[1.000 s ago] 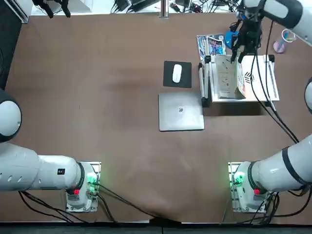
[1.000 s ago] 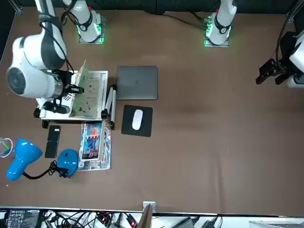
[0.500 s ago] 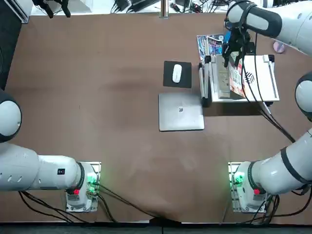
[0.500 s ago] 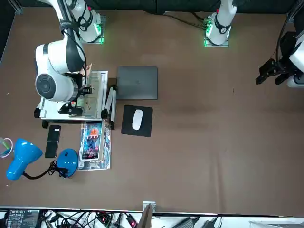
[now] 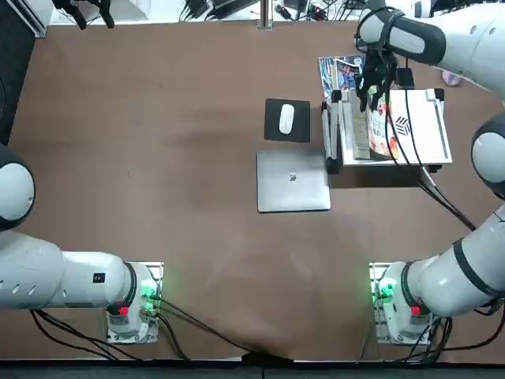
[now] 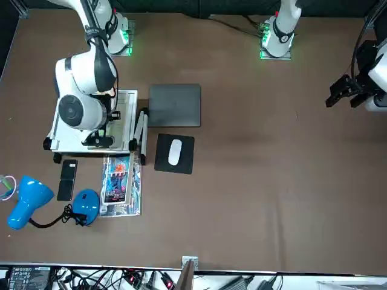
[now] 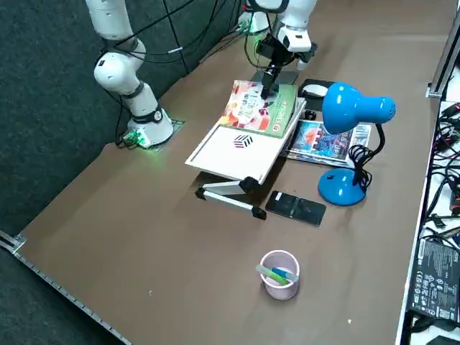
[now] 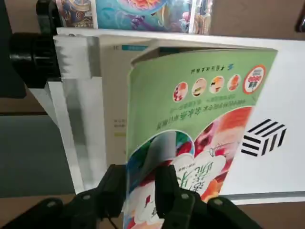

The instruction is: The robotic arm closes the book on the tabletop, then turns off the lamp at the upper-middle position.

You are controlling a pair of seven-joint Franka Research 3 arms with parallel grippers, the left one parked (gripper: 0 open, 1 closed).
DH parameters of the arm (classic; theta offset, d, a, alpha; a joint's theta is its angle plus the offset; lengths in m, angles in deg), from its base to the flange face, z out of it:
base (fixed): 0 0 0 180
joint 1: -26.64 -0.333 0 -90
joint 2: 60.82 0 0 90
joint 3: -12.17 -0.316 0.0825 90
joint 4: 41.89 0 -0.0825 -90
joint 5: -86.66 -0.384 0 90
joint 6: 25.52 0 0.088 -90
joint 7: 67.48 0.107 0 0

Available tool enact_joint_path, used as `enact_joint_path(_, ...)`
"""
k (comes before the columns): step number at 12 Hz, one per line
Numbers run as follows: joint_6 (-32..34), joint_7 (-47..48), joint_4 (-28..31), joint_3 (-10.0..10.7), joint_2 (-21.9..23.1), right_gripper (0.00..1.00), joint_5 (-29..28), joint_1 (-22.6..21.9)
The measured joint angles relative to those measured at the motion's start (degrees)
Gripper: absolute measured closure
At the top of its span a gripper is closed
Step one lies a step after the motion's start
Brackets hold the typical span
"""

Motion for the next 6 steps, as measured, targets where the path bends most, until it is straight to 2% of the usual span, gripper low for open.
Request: enact_joint_path(6,-0.12,4.58,-3.27,-0.01,-3.55,0.56,1.15,-2.72)
